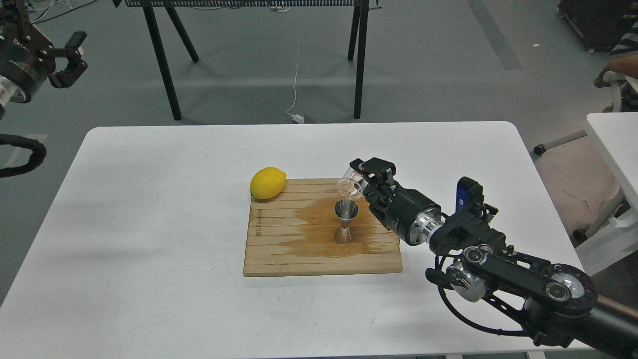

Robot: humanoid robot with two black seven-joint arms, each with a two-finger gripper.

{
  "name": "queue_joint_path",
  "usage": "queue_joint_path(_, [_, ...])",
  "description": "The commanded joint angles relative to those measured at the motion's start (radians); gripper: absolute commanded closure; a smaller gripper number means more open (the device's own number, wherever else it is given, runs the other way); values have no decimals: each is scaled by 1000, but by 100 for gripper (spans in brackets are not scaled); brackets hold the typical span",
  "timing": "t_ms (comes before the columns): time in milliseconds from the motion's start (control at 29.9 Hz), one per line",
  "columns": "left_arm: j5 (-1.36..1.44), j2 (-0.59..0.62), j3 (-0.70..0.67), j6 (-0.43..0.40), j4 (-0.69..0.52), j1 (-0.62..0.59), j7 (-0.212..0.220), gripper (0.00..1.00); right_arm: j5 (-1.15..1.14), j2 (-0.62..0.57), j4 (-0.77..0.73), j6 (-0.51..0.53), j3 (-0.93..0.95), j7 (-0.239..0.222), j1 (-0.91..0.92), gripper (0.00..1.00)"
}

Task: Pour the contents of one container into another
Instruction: 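Tilt the glass cup with the right gripper to pour into the jigger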

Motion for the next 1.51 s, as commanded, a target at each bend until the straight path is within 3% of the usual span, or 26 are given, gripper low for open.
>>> queue_joint_path(0, [-2,2,2,0,0,-6,2,1,-8,-2,0,0,0,1,1,77])
queue_joint_path(1472, [-3,8,-1,0,0,-8,2,1,-97,-7,-20,11,-80,10,60,76])
